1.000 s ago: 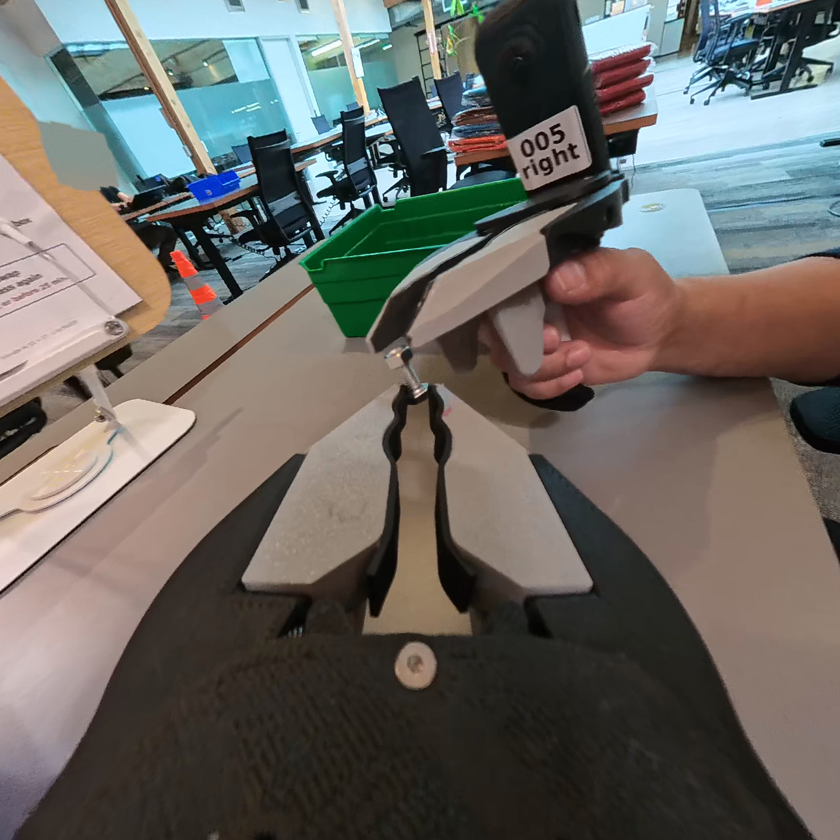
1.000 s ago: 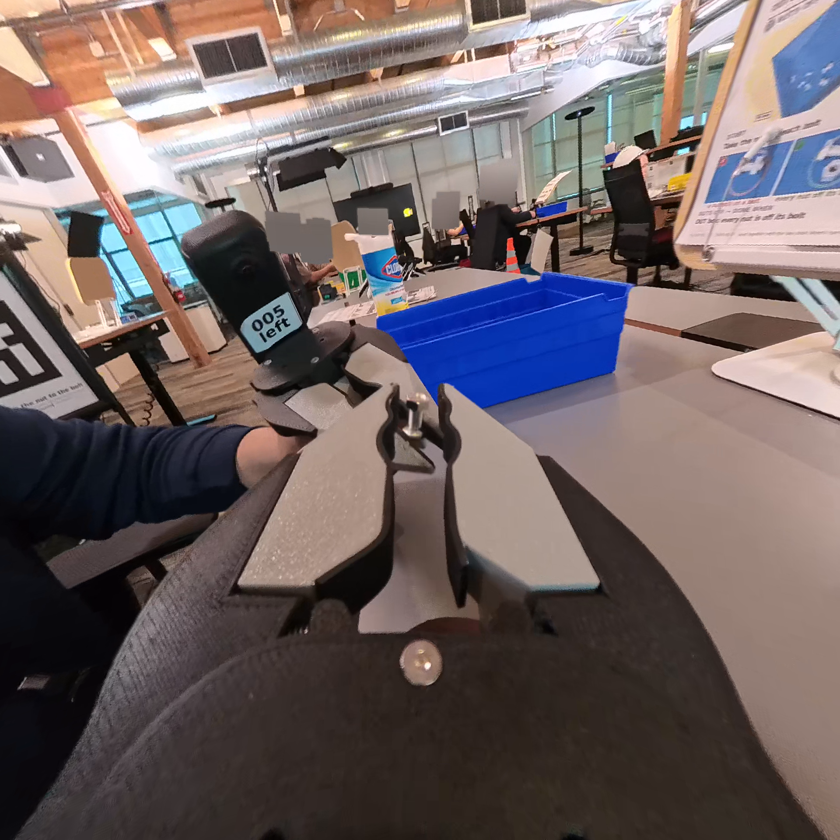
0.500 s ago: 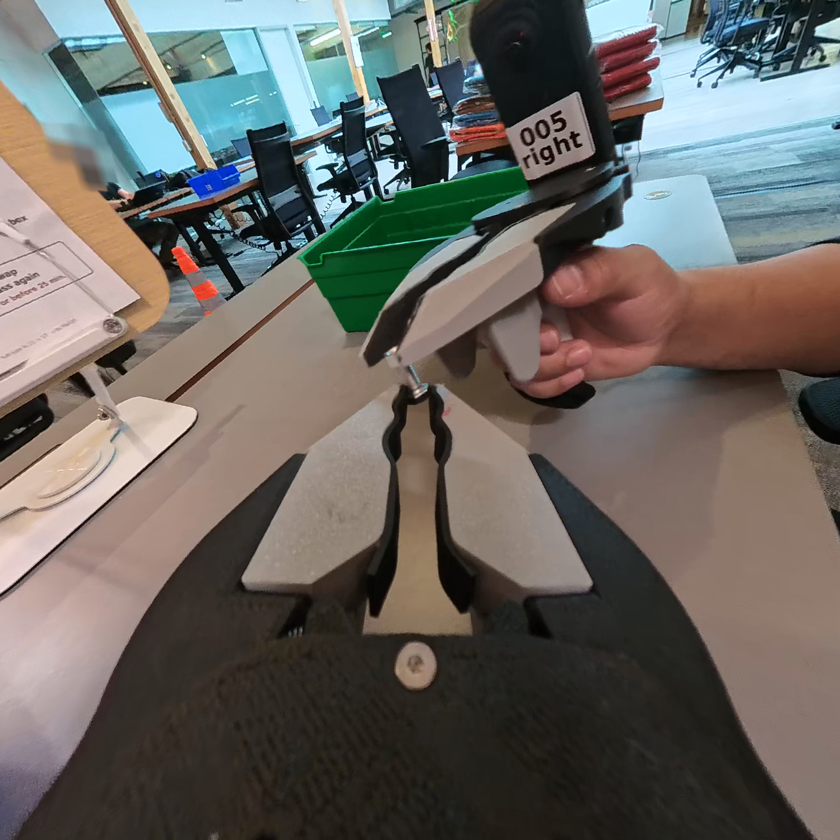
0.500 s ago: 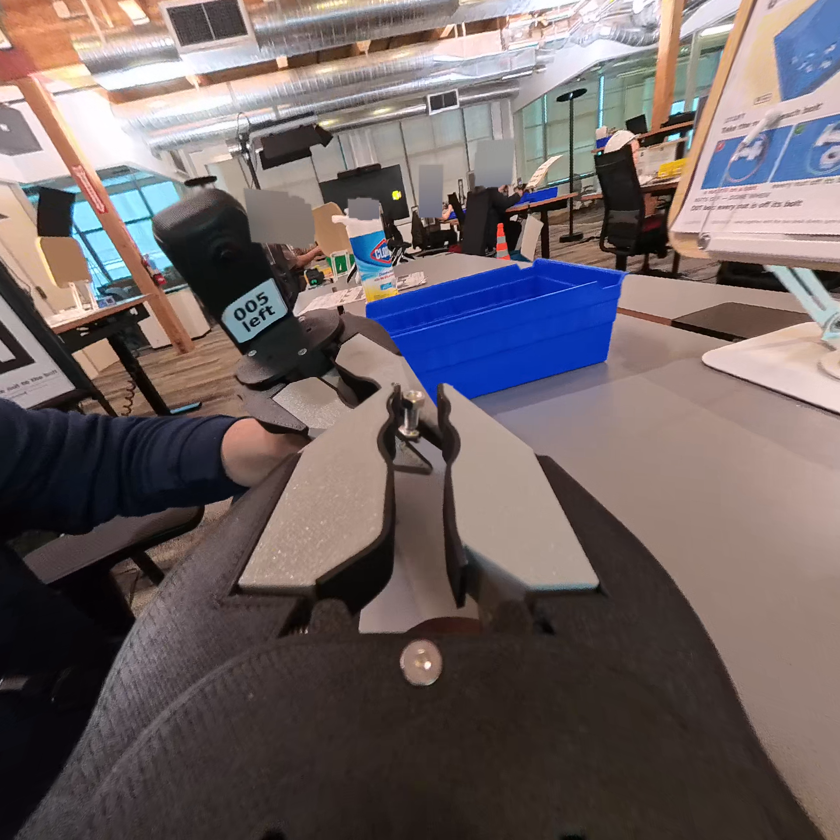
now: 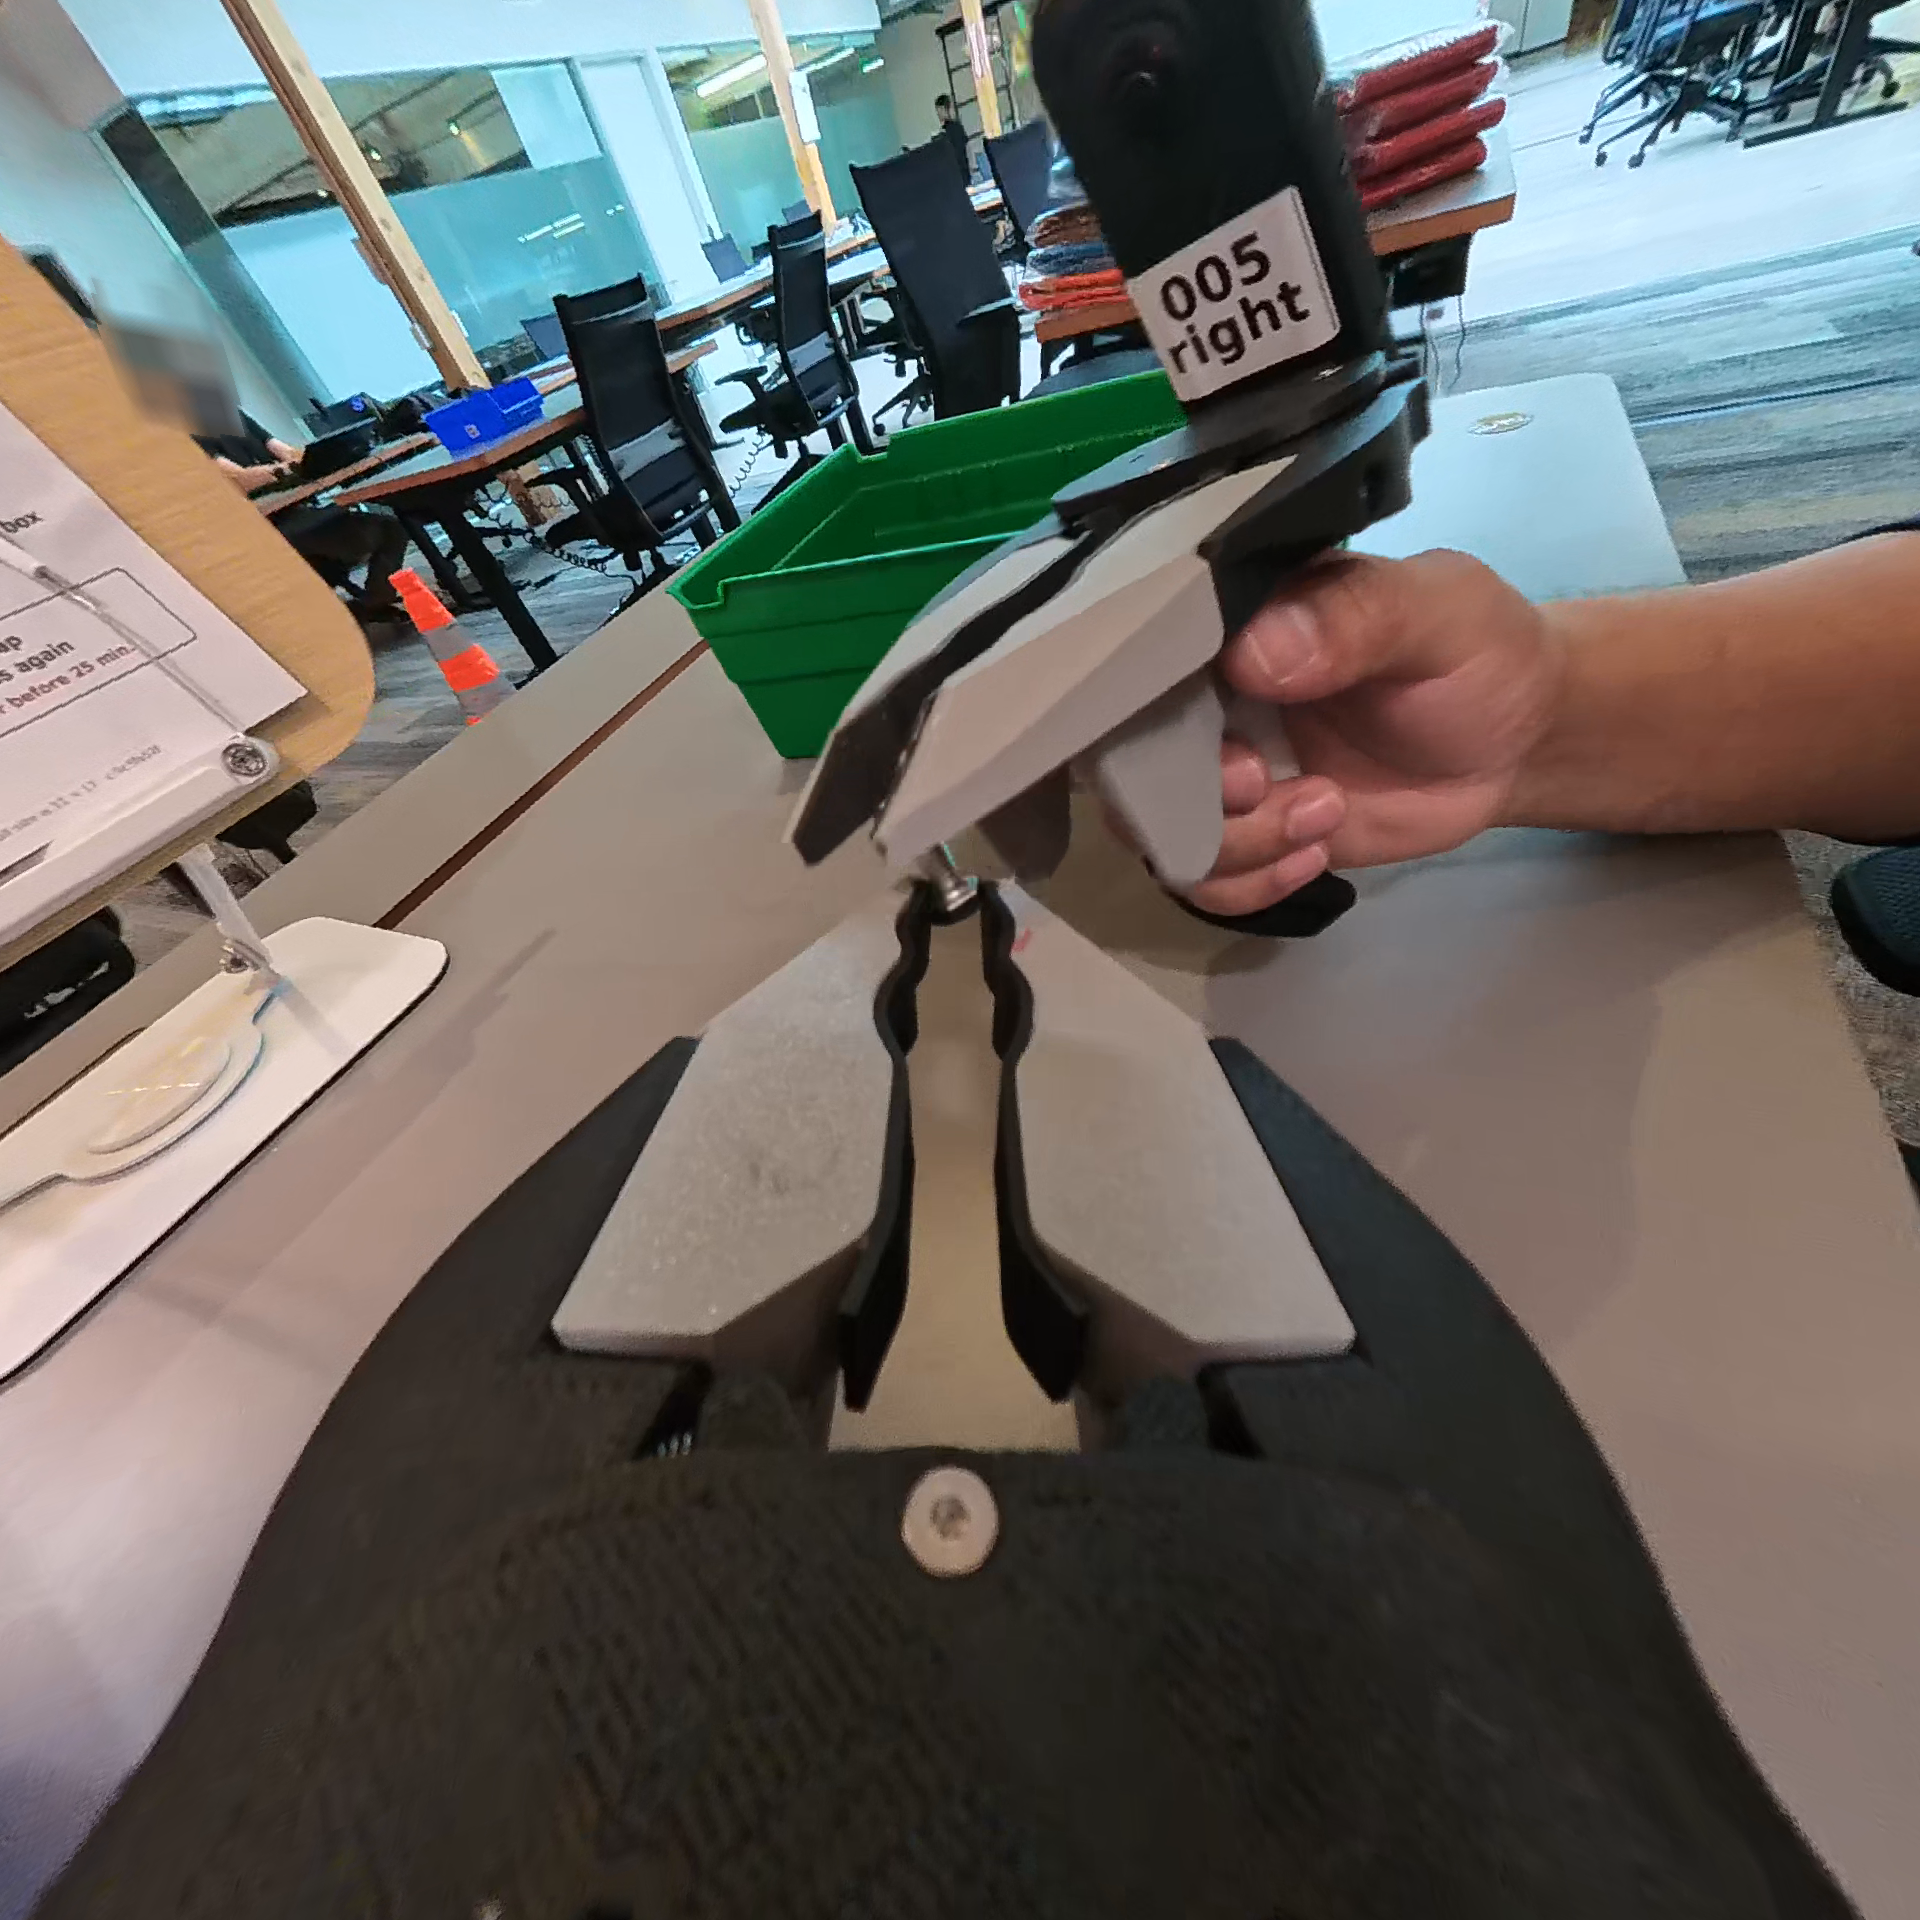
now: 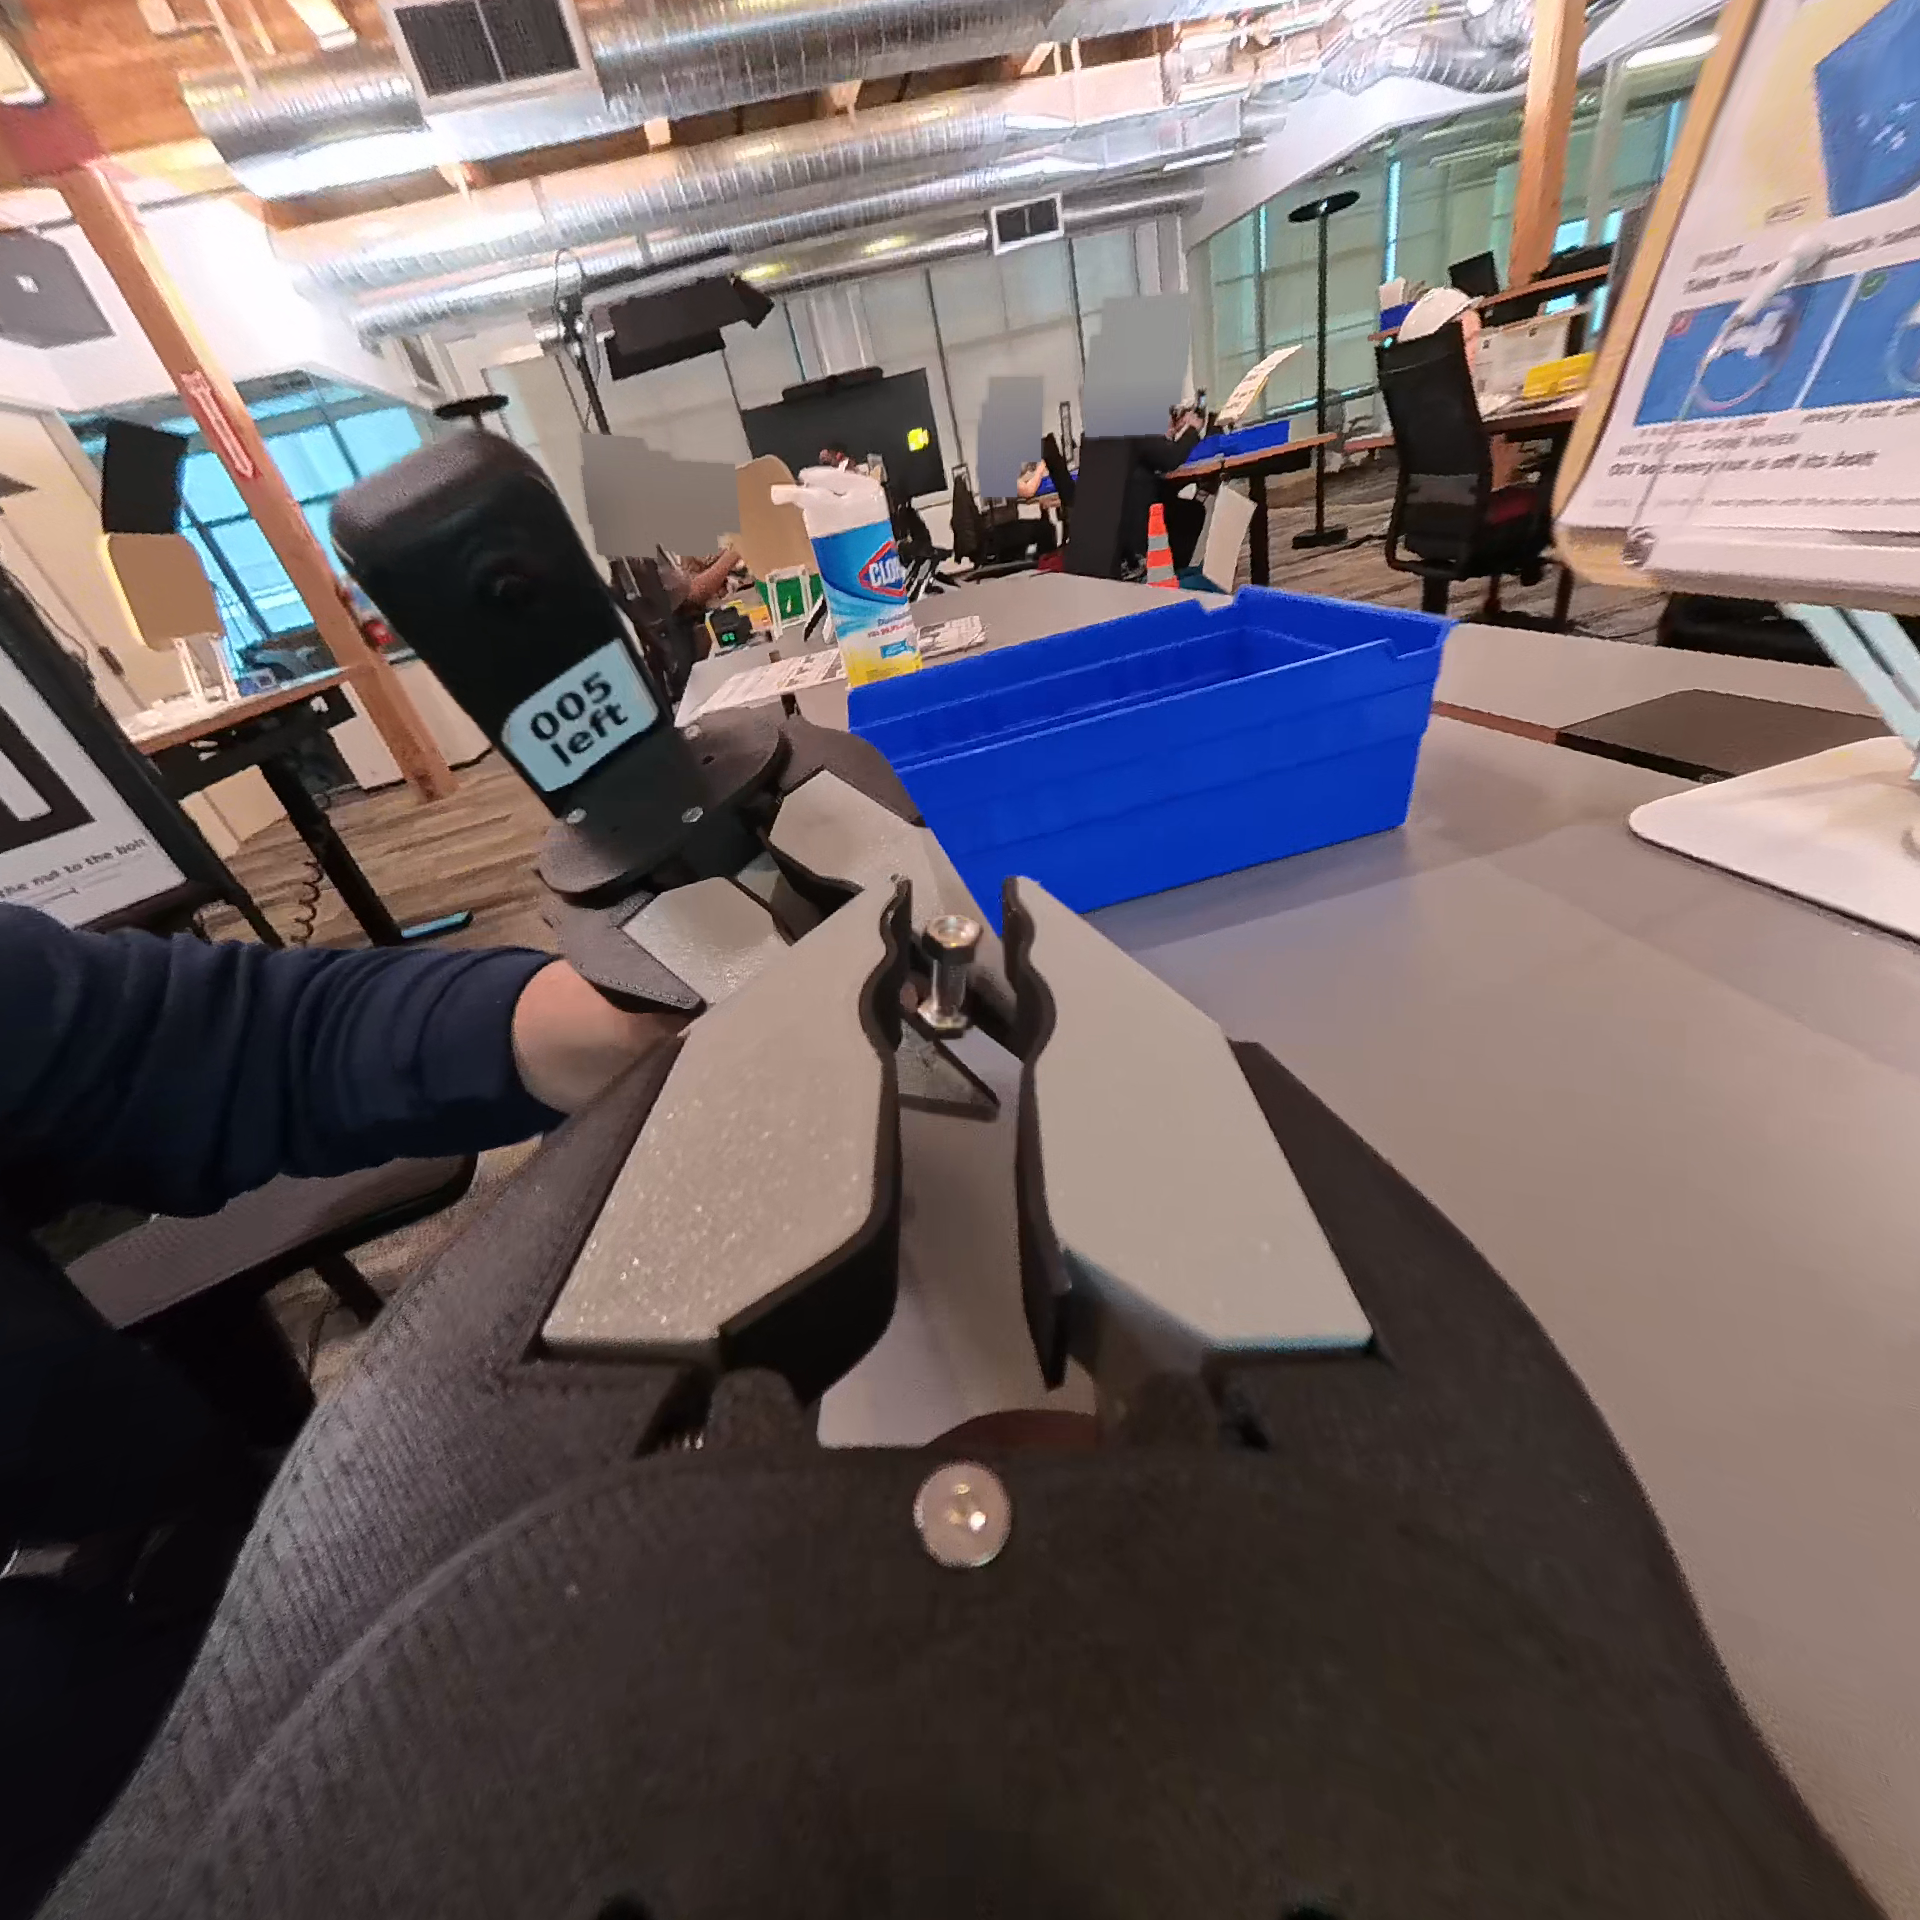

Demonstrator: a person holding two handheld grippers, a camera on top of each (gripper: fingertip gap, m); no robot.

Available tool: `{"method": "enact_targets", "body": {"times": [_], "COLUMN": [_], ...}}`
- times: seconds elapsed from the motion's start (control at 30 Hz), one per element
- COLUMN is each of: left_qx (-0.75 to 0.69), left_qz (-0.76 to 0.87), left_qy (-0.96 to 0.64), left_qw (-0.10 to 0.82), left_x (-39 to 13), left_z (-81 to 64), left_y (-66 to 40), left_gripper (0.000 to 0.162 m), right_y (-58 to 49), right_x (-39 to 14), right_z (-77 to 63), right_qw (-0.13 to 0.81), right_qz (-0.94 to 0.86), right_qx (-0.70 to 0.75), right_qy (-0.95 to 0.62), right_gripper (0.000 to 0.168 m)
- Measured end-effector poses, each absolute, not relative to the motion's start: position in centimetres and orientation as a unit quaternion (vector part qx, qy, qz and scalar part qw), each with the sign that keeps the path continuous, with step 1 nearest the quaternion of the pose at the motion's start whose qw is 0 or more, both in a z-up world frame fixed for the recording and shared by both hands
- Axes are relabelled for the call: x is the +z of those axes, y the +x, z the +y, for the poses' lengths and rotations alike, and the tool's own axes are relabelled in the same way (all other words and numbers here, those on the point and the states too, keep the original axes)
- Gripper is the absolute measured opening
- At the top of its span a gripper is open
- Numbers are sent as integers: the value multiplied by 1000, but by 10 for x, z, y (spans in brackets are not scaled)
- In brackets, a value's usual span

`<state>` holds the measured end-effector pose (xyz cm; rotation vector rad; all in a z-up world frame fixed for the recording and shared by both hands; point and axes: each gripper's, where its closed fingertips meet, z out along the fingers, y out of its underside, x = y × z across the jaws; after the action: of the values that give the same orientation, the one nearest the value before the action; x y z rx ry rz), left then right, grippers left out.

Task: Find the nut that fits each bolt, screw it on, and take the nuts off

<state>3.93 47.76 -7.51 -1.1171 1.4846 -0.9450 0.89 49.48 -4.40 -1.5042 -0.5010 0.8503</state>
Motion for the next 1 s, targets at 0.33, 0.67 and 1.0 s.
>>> {"method": "enact_targets", "body": {"times": [0.33,0.67,1.0], "left_qx": [-398,-418,-515], "left_qz": [595,606,605], "left_qy": [-477,-461,-419], "left_qw": [511,495,440], "left_x": [-69,-70,-58], "left_z": [488,475,453], "left_y": [35,38,29], "left_gripper": [7,7,7], "right_y": [12,4,-4], "right_x": [-43,-43,-31], "right_z": [494,492,475], "right_qw": [627,616,611], "right_qz": [-214,-218,-246], "right_qx": [364,387,433], "right_qy": [-655,-651,-615], "right_gripper": [10,8,8]}}
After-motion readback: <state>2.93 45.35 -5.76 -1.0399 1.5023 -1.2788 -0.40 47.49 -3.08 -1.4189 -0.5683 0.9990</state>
